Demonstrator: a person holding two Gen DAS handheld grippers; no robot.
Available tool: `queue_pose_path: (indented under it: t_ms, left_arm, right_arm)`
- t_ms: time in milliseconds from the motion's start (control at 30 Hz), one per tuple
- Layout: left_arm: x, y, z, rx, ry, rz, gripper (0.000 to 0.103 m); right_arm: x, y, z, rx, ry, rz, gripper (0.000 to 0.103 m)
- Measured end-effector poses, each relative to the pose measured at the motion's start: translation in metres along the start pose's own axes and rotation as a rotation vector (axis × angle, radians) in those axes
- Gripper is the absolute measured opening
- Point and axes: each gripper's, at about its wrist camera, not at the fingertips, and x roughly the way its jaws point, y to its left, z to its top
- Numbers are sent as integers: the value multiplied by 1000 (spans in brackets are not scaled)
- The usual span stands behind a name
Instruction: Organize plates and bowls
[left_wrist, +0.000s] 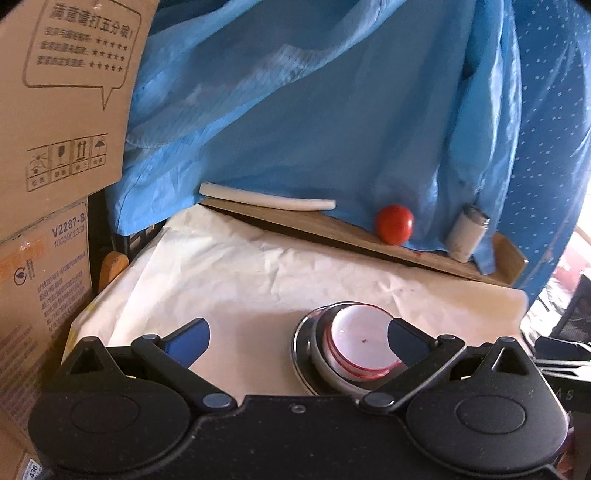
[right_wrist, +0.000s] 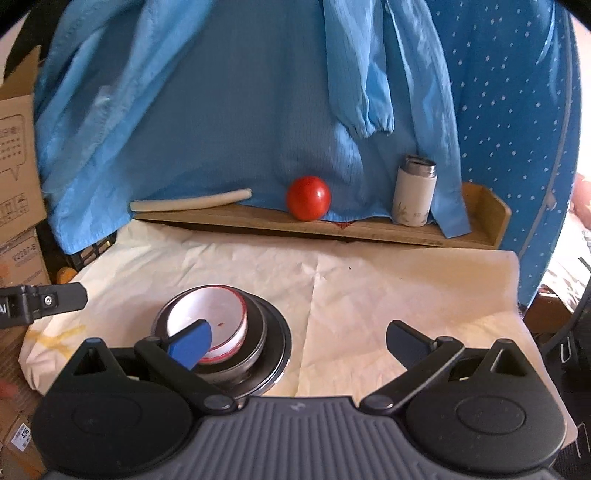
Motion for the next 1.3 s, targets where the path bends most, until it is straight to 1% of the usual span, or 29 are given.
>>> queue_pose_path:
  t_ms: [133, 200, 267, 433, 767, 1067, 1133, 1300]
  left_arm:
    - [-16, 1, -10, 30, -57, -5, 102]
    - [-23, 2, -17, 65, -92, -4, 102]
    - [-28, 1, -24, 94, -103, -6, 102]
    - [-38, 2, -40, 143, -90, -1, 102]
    - [-54, 6, -62, 164, -88, -5, 102]
    - [-59, 7, -68, 189, -78, -10, 102]
    - [-60, 8, -68, 195, -80, -12, 102]
    - [-59, 12, -71, 184, -66, -43, 102]
  right_arm:
    - [-20, 9, -11, 8, -38, -17, 103]
    - [-28, 11, -18, 14, -64, -28, 103]
    - [-35, 12, -26, 21, -84, -32, 103]
    - [-52, 18, -43, 36, -125, -35, 103]
    - [-72, 26, -64, 69, -131, -38, 103]
    - [-75, 28, -72, 95, -98, -27, 103]
    - [-75, 27, -74, 98, -93, -12, 103]
    - [-75, 25, -81, 112, -83, 2, 103]
